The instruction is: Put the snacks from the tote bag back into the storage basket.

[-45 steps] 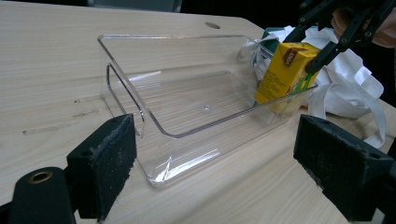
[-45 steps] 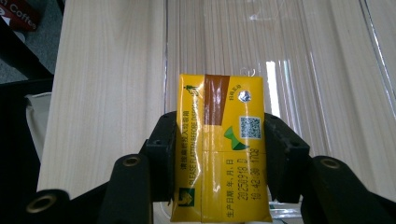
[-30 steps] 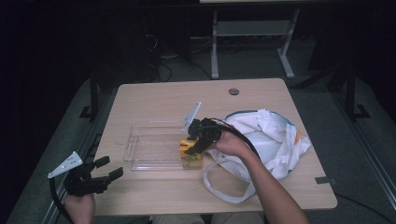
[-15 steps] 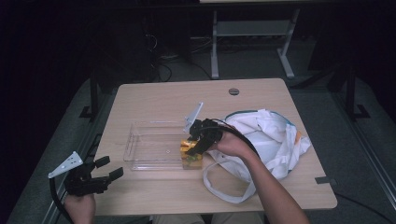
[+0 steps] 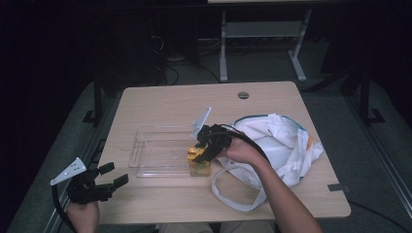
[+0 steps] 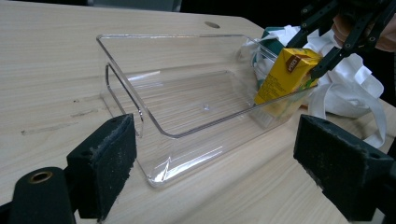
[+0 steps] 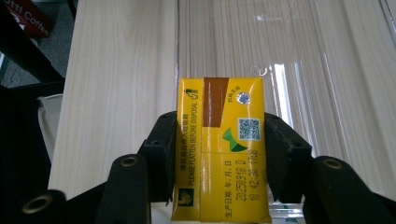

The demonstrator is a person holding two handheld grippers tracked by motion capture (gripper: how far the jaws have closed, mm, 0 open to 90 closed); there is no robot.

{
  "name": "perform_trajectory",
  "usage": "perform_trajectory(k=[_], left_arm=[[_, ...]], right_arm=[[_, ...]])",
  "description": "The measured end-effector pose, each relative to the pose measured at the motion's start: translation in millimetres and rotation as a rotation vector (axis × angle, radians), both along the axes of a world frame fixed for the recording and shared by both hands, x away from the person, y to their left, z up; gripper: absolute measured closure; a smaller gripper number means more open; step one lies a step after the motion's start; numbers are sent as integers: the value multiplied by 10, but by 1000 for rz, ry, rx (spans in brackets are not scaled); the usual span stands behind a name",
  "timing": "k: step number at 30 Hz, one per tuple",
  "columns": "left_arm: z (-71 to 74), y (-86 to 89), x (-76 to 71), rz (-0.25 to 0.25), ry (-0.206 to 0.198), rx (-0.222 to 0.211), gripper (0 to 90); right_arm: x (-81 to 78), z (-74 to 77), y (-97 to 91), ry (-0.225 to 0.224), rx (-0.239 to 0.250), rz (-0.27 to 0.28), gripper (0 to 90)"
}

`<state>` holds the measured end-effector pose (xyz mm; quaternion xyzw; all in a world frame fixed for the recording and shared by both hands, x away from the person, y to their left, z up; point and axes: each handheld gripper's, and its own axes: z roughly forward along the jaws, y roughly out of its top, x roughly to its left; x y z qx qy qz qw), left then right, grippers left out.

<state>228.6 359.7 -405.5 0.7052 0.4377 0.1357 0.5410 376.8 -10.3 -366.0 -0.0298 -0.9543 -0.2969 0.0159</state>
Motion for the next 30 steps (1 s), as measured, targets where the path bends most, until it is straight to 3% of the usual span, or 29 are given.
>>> perform_trajectory(k=[30], left_arm=[[1, -5, -1, 2, -3, -2, 126]], right_arm=[[0, 8, -33, 12, 22, -24, 446]])
